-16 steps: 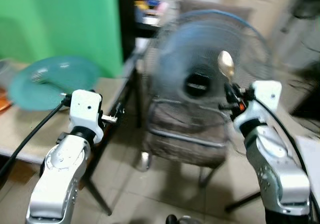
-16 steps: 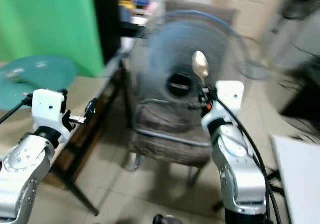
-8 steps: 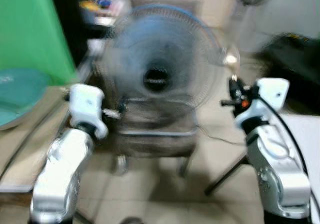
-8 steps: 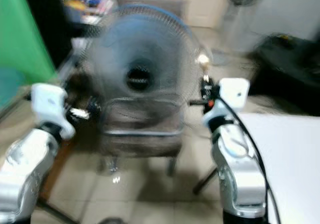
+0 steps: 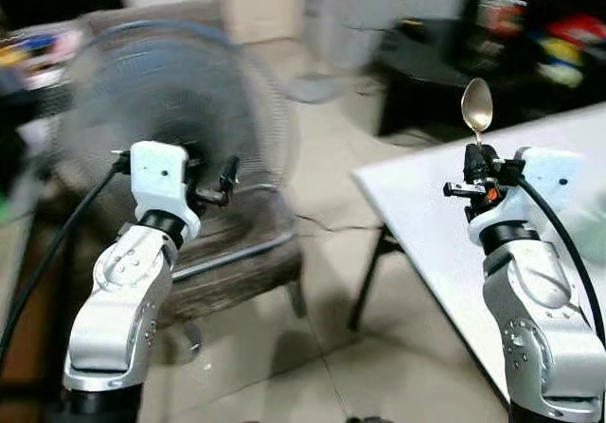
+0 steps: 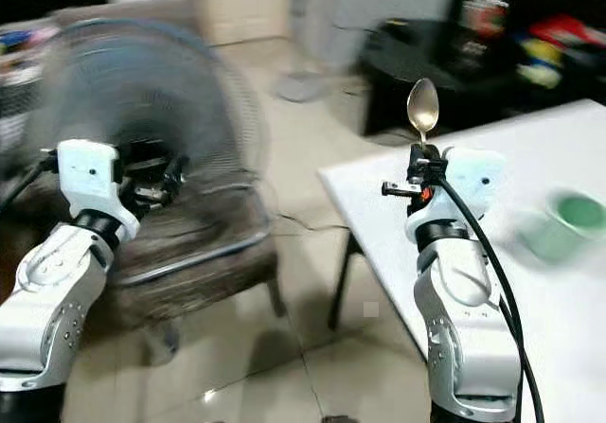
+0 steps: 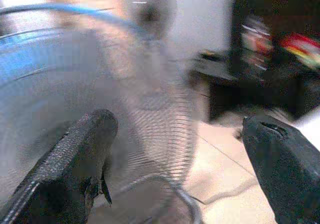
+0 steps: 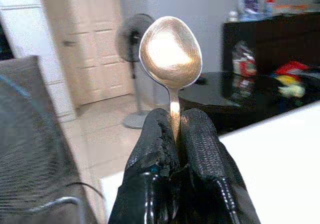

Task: Setting the table

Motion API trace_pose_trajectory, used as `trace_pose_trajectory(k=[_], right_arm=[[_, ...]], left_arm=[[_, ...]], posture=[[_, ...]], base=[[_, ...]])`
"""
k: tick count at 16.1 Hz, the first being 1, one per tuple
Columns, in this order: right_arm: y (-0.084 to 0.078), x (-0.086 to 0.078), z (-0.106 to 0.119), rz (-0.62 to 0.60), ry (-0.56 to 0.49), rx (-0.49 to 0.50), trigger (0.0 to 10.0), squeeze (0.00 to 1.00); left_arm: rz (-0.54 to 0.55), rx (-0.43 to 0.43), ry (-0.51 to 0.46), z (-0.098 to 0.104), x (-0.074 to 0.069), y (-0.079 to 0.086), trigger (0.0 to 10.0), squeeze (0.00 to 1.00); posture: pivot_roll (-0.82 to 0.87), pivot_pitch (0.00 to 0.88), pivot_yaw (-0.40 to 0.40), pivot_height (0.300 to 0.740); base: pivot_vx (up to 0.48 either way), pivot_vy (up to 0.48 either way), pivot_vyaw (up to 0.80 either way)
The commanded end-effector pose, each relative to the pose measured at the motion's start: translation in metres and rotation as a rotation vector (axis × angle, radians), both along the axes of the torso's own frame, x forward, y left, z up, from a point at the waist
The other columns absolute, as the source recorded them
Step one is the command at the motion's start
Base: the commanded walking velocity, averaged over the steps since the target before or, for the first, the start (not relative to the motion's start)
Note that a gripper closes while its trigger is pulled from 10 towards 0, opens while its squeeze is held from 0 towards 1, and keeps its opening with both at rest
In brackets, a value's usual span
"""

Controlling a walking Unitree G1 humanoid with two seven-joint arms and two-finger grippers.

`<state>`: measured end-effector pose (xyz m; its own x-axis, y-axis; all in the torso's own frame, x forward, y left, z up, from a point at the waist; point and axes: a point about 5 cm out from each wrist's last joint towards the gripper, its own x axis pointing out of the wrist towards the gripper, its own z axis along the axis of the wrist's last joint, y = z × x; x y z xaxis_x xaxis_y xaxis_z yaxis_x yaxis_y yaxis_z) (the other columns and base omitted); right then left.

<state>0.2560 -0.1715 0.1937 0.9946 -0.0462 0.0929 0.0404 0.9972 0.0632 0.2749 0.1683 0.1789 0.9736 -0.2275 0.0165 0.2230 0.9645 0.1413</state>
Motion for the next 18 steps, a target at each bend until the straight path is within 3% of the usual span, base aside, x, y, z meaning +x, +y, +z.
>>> trace_pose_trajectory(k=[1, 5, 11, 14, 18], right_arm=[[0.006, 0.0, 0.007, 0.041, -0.018, 0.008, 10.0, 0.0], [0.02, -0.005, 0.013, 0.103, -0.033, -0.035, 10.0, 0.0], [0.023, 0.003, 0.007, 0.155, 0.031, -0.033, 10.0, 0.0], [0.022, 0.002, 0.007, 0.145, 0.034, -0.017, 10.0, 0.0], [0.008, 0.0, 0.002, 0.039, 0.084, -0.023, 10.0, 0.0]], left_arm=[[-0.048, 0.04, -0.005, 0.001, 0.0, -0.004, 10.0, 0.0], [-0.021, 0.019, -0.004, -0.003, -0.006, -0.002, 10.0, 0.0], [0.032, 0.037, 0.002, -0.006, -0.021, 0.004, 10.0, 0.0], [0.02, 0.047, 0.006, -0.007, -0.021, 0.003, 10.0, 0.0], [0.009, 0.047, 0.019, -0.008, -0.011, 0.0, 10.0, 0.0]], posture=[[0.11, 0.0, 0.082, 0.74], [0.11, 0.0, 0.035, 0.74], [0.16, 0.0, -0.027, 0.74], [0.15, 0.0, -0.021, 0.74], [0.1, 0.0, 0.022, 0.74]], base=[[0.0, 0.0, -0.8], [0.0, 0.0, -0.8], [0.0, 0.0, -0.8], [0.0, 0.0, -0.8], [0.0, 0.0, -0.8]])
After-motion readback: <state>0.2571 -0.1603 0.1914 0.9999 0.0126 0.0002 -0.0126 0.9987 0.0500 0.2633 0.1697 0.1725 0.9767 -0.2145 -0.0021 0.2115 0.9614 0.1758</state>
